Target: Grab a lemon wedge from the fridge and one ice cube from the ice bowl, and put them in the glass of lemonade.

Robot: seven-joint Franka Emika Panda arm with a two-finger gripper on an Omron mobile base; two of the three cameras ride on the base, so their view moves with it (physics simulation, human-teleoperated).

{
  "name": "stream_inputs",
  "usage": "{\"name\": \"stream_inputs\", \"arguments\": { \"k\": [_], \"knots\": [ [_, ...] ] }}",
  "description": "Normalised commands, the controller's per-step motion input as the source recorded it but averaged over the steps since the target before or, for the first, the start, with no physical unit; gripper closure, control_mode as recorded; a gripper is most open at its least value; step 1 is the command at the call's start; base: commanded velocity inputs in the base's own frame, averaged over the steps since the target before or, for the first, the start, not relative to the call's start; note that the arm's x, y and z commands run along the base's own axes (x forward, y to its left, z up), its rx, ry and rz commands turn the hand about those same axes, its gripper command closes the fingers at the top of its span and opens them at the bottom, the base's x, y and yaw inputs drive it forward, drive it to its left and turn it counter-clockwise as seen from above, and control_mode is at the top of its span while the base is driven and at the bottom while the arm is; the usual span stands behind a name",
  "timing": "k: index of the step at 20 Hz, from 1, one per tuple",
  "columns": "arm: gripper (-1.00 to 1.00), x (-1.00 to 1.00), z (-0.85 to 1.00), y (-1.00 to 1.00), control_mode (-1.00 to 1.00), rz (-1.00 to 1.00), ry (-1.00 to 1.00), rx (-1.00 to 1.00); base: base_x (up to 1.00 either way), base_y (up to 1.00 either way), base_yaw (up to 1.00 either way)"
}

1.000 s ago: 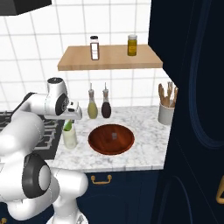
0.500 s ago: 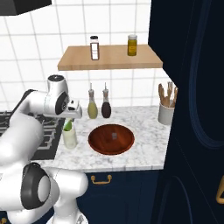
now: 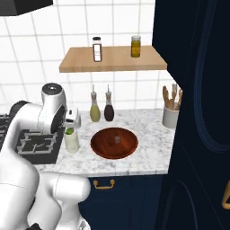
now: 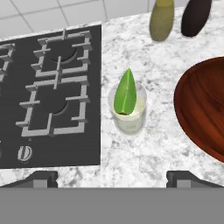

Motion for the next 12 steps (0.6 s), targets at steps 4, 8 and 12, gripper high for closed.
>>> {"name": "stream_inputs", "arguments": {
  "k": [4,8,12],
  "knots": [
    [-1.00,-0.81,0.96,-0.15,-1.00,0.00,0.13,-0.14,0.00,0.00,0.00],
    [-1.00,-0.49,0.98,-0.28,-1.00,0.00,0.26,-0.17,0.00,0.00,0.00],
    [-1.00,-0.69,0.27,-0.56,-1.00,0.00,0.10,-0.02,0.00,0.00,0.00]
  ]
}}
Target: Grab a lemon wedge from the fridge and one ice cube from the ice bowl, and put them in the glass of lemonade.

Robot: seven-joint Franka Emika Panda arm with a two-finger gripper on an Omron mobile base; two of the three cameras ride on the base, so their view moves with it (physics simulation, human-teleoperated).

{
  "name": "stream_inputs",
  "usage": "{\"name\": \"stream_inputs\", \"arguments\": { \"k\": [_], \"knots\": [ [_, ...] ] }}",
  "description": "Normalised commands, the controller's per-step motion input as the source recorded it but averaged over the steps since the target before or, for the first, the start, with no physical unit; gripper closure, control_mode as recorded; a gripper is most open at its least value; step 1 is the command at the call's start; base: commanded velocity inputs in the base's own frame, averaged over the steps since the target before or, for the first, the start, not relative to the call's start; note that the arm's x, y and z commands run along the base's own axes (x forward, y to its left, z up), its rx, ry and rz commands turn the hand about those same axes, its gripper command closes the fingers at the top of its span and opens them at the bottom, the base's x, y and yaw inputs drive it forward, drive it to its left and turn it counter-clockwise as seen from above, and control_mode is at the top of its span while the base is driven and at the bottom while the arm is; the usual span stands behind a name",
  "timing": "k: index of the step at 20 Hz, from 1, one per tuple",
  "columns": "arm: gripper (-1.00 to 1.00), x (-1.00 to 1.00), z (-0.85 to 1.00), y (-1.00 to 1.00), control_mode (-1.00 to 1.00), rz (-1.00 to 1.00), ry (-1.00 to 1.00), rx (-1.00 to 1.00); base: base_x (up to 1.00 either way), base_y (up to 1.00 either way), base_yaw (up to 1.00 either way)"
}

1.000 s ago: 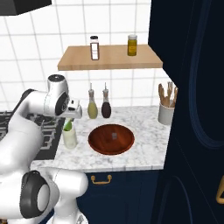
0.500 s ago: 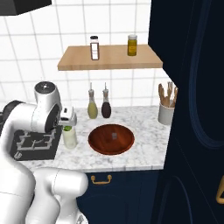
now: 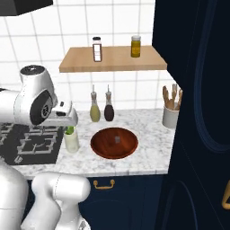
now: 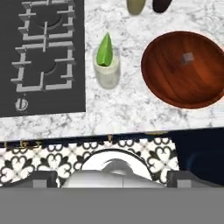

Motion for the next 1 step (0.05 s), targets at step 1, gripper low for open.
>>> {"name": "stream_inputs", "arguments": {
  "k": [1],
  "knots": [
    [-1.00,-1.00,0.00,-0.69,-1.00,-0.03,-0.06,0.05,0.00,0.00,0.00]
  ]
}}
